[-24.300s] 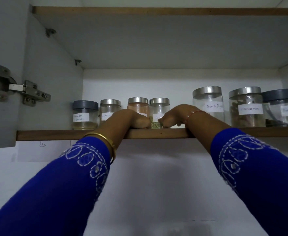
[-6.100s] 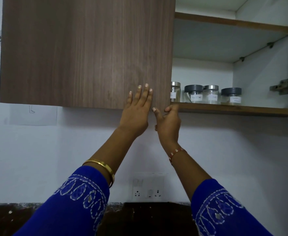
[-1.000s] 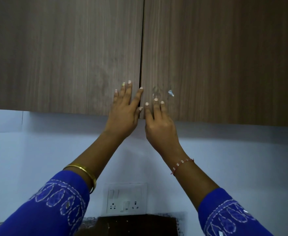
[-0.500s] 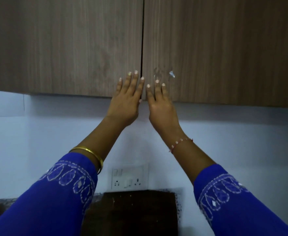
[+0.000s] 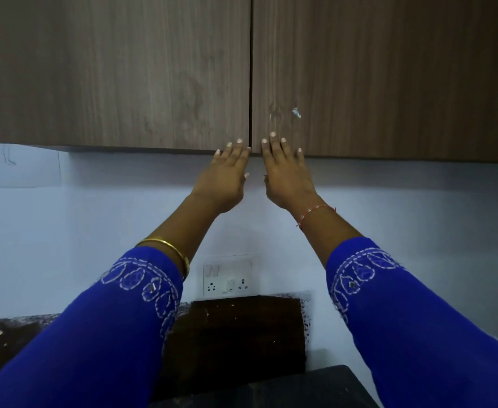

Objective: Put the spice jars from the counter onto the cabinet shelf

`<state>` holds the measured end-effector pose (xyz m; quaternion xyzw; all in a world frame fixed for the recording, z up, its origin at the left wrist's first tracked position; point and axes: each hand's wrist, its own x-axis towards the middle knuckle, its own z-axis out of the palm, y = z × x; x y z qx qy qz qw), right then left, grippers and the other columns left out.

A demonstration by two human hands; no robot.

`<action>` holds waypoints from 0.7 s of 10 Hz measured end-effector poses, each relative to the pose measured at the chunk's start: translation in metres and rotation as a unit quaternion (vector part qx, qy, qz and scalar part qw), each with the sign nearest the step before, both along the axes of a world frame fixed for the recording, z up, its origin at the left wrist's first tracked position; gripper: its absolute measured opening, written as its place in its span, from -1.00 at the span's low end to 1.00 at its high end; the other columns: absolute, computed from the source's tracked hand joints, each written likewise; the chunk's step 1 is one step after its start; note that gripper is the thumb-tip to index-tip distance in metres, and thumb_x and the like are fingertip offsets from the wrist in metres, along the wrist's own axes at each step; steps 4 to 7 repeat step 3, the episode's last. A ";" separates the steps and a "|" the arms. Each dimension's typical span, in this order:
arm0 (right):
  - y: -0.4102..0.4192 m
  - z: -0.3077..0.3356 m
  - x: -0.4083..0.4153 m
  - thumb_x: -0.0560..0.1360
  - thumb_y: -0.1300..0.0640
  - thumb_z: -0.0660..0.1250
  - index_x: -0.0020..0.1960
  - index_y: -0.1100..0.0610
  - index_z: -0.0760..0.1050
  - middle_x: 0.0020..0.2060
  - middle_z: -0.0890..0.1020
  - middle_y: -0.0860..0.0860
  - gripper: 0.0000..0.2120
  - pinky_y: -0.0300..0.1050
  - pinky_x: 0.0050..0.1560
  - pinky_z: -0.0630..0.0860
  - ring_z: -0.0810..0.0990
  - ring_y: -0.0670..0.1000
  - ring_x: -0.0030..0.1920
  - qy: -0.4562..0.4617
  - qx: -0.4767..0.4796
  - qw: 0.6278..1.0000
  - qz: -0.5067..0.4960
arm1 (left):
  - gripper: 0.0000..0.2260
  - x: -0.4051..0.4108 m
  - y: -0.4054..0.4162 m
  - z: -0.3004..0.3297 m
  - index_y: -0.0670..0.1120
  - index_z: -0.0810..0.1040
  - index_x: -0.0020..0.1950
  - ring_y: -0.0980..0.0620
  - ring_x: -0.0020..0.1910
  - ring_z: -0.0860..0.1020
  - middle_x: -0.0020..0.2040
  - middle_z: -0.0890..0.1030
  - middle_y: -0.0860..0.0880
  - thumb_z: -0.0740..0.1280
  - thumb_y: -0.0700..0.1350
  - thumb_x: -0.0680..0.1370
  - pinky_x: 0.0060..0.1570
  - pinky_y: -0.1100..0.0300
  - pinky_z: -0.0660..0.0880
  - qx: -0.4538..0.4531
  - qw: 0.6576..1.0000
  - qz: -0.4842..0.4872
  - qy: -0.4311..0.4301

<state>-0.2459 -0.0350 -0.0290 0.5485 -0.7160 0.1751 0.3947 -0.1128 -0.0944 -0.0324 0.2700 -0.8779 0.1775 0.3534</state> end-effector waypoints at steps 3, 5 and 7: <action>0.031 -0.004 0.009 0.62 0.03 0.04 0.53 0.22 -0.18 0.54 -0.11 0.17 -0.38 0.15 0.50 -0.12 -0.13 0.15 0.54 0.012 -0.007 1.000 -0.010 | -0.53 0.018 0.010 -0.005 -0.18 -0.01 0.52 -0.09 0.54 -0.08 0.55 -0.04 -0.16 -0.01 -0.10 0.64 0.49 0.06 -0.16 -0.005 0.998 -0.031 0.059; 0.031 -0.004 0.009 0.62 0.03 0.04 0.53 0.22 -0.18 0.54 -0.11 0.17 -0.38 0.15 0.50 -0.12 -0.13 0.15 0.54 0.012 -0.007 1.000 -0.010 | -0.53 0.018 0.010 -0.005 -0.18 -0.01 0.52 -0.09 0.54 -0.08 0.55 -0.04 -0.16 -0.01 -0.10 0.64 0.49 0.06 -0.16 -0.005 0.998 -0.031 0.059; 0.031 -0.004 0.009 0.62 0.03 0.04 0.53 0.22 -0.18 0.54 -0.11 0.17 -0.38 0.15 0.50 -0.12 -0.13 0.15 0.54 0.012 -0.007 1.000 -0.010 | -0.53 0.018 0.010 -0.005 -0.18 -0.01 0.52 -0.09 0.54 -0.08 0.55 -0.04 -0.16 -0.01 -0.10 0.64 0.49 0.06 -0.16 -0.005 0.998 -0.031 0.059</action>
